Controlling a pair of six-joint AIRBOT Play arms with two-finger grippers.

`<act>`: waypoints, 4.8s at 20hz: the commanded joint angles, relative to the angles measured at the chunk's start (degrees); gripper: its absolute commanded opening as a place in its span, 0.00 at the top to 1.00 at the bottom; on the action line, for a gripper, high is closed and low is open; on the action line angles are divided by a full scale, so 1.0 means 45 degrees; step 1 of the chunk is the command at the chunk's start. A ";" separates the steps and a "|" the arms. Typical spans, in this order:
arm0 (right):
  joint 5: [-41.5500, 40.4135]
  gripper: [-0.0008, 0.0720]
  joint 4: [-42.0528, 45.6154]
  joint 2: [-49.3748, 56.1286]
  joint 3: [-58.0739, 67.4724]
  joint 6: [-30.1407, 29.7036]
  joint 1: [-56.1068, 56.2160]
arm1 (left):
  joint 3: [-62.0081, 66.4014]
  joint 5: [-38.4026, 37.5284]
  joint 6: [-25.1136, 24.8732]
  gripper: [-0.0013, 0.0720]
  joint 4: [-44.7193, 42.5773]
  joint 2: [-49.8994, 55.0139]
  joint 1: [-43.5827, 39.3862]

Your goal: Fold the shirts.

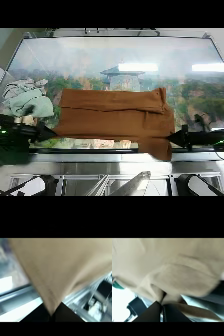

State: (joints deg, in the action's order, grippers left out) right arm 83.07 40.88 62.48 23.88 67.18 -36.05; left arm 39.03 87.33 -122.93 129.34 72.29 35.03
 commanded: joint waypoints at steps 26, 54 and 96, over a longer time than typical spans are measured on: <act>-0.5979 0.63 -0.9583 0.5513 0.3167 -0.7888 0.3905 | 0.9719 -0.0228 0.0879 0.59 0.1511 0.8009 -0.3157; -0.4736 0.80 -0.3021 0.8024 0.7592 -0.2633 0.4915 | 0.9704 -0.1302 0.0855 0.96 0.1467 0.3997 -0.7261; -0.5571 0.21 -0.6008 1.1914 1.5990 0.0228 1.4678 | 0.5858 -0.0024 0.0738 0.96 0.1923 0.0588 -0.4182</act>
State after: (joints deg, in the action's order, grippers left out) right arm 55.79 16.29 109.89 91.13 66.50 27.94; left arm 71.68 88.79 -117.71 137.91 76.90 11.97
